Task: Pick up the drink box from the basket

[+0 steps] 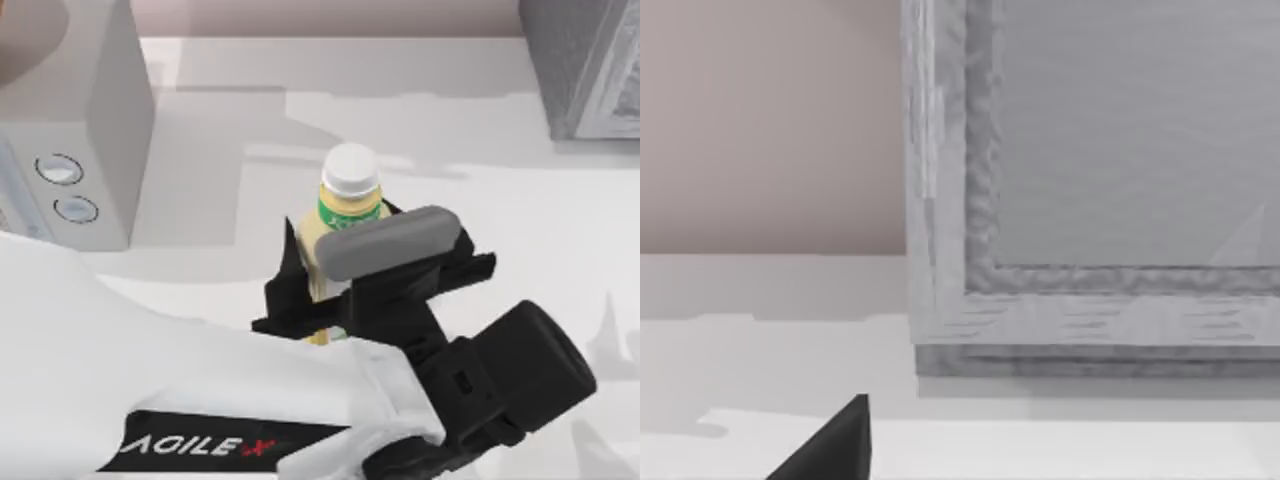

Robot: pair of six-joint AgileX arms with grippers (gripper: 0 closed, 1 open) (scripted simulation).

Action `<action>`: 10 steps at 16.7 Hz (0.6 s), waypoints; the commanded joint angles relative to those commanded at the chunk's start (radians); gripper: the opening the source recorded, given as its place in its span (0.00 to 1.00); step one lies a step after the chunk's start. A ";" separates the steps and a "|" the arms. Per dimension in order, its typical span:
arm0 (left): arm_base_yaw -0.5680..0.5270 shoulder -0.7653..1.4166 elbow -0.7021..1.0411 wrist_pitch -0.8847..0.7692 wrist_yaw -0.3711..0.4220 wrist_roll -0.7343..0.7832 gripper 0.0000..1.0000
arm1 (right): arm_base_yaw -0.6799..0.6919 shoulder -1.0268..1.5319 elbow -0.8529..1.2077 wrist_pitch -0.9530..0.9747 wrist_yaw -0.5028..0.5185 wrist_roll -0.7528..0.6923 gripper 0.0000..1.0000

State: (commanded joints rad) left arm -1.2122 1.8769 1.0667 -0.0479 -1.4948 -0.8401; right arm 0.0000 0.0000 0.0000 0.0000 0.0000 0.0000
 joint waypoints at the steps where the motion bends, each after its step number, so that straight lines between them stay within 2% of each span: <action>1: 0.007 0.008 -0.020 0.092 0.004 0.058 0.00 | 0.000 0.000 0.000 0.000 0.000 0.000 1.00; 6: 0.044 0.037 -0.121 0.547 0.036 0.351 0.00 | 0.000 0.000 0.000 0.000 0.000 0.000 1.00; 10: 0.072 0.045 -0.188 0.804 0.066 0.539 0.00 | 0.000 0.000 0.000 0.000 0.000 0.000 1.00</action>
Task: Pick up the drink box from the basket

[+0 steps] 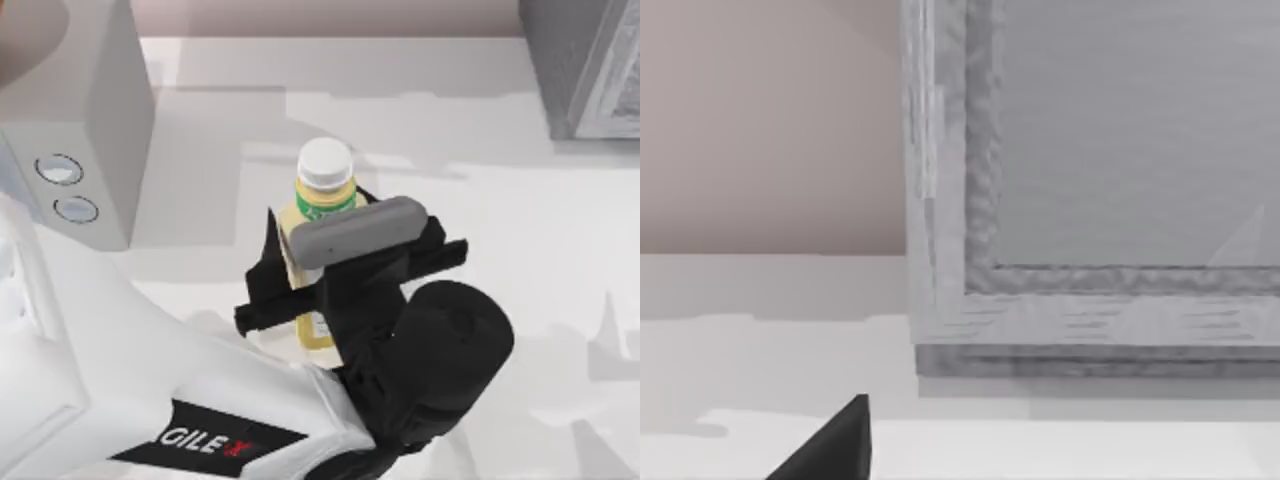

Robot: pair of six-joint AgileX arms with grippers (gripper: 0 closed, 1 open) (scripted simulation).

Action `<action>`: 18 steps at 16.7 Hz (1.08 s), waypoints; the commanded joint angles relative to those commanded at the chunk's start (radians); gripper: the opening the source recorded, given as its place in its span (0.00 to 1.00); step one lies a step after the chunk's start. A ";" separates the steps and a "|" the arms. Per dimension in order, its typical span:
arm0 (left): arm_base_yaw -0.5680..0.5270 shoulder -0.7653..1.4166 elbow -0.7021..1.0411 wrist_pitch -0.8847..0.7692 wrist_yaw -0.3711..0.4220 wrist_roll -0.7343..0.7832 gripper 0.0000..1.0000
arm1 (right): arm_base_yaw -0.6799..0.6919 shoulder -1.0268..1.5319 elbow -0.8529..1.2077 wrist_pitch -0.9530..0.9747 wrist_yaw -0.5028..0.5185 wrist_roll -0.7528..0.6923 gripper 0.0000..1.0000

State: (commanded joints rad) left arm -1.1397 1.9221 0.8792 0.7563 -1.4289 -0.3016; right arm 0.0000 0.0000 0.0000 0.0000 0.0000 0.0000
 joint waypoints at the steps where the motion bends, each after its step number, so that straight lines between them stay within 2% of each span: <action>1: 0.005 0.001 -0.011 0.039 0.006 0.032 0.00 | 0.000 0.000 0.000 0.000 0.000 0.000 1.00; 8: 0.012 0.004 -0.028 0.091 0.013 0.078 0.00 | 0.000 0.000 0.000 0.000 0.000 0.000 1.00; 18: 0.012 0.004 -0.028 0.091 0.013 0.078 0.75 | 0.000 0.000 0.000 0.000 0.000 0.000 1.00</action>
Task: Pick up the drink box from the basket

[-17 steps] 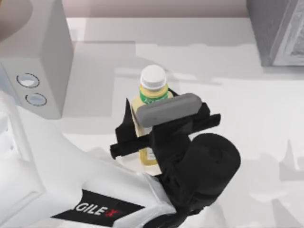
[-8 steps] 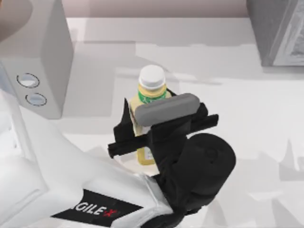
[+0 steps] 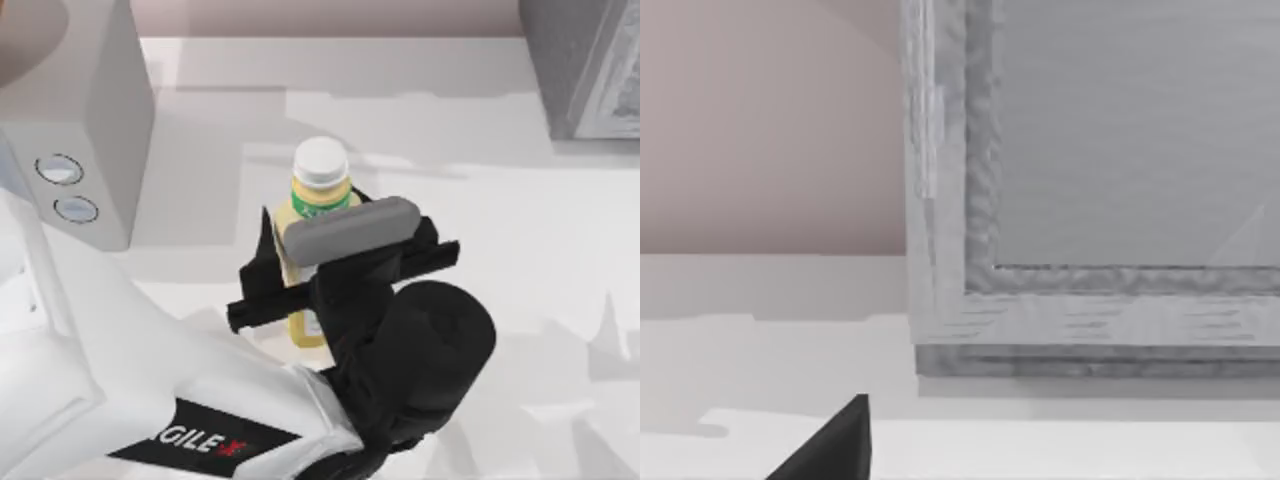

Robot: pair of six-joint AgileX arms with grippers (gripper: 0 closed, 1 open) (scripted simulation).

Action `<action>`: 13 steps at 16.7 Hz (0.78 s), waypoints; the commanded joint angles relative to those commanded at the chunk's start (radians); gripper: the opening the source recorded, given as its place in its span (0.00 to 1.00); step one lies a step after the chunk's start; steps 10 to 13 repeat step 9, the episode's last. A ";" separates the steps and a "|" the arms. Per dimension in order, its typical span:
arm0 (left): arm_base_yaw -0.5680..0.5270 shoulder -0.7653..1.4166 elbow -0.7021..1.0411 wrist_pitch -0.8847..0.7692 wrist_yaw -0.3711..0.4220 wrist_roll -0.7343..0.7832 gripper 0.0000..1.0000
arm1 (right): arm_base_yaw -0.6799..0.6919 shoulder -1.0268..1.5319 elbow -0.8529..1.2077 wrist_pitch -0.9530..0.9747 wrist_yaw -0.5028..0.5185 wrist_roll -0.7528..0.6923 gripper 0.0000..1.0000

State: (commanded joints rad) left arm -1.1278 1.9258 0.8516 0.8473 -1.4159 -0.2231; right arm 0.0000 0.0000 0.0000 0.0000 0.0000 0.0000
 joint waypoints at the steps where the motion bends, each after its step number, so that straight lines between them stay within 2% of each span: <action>1: 0.000 0.000 0.000 0.000 0.000 0.000 0.83 | 0.000 0.000 0.000 0.000 0.000 0.000 1.00; 3: 0.000 0.000 0.000 0.000 0.000 0.000 0.98 | 0.000 0.000 0.000 0.000 0.000 0.000 1.00; 4: 0.000 0.000 0.000 0.000 0.000 0.000 1.00 | 0.000 0.000 0.000 0.000 0.000 0.000 1.00; 13: 0.000 0.000 0.000 0.000 0.000 0.000 1.00 | 0.000 0.000 0.000 0.000 0.000 0.000 1.00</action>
